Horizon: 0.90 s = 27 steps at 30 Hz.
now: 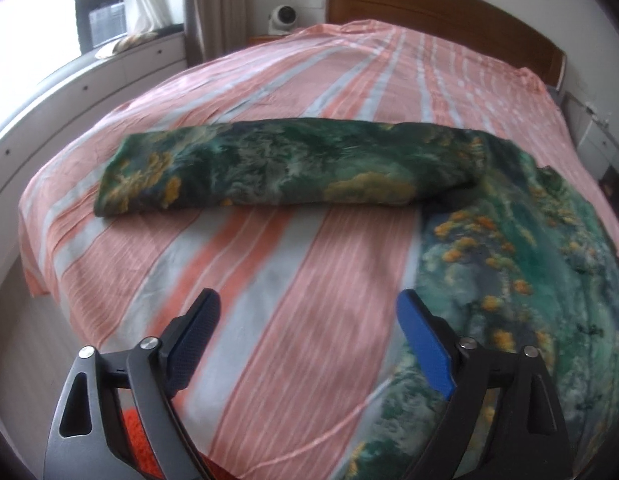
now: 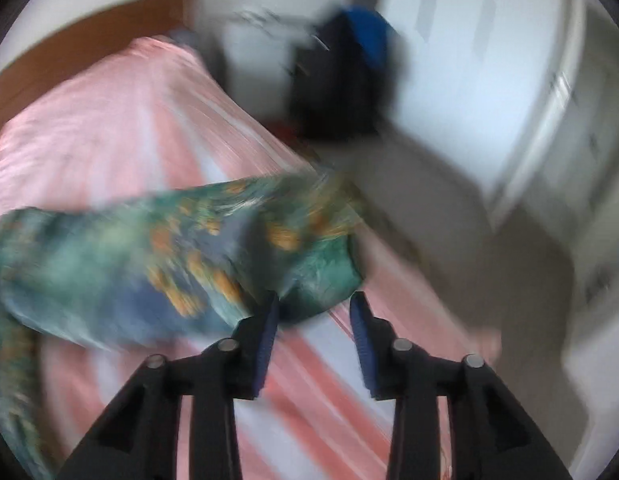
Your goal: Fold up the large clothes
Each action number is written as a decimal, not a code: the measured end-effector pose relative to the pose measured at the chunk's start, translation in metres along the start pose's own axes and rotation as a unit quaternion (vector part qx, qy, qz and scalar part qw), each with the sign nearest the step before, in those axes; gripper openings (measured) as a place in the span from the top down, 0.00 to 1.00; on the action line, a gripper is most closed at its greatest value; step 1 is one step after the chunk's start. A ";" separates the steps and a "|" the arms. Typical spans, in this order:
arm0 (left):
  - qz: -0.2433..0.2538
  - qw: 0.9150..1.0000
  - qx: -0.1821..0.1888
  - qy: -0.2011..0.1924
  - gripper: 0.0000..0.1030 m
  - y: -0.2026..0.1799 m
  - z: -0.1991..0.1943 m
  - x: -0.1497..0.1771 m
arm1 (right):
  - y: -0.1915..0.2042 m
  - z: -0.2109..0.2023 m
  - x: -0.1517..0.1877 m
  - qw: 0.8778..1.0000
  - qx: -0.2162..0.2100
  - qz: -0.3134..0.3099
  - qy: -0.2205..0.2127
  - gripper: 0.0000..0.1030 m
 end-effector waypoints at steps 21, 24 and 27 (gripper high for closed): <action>0.026 0.999 0.025 0.027 0.00 -0.011 0.064 0.028 | 0.153 -0.149 0.243 0.964 -0.219 -0.152 -0.017 0.15; 0.030 0.999 0.020 0.027 0.00 -0.014 0.064 0.027 | 0.150 -0.130 0.250 0.967 -0.208 -0.145 0.022 0.14; 0.029 0.999 0.025 0.029 0.00 -0.014 0.064 0.027 | 0.142 -0.121 0.251 0.968 -0.216 -0.115 0.048 0.07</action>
Point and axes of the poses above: each gripper's, at about its wrist camera, not at the fingertips, and z roughly the way its jaws point, y to its left, x to its underside, the point moved 5 cm from there along z, roughly the way its jaws point, and after that the axes turned 14 degrees about z, right-handed, at the moved point
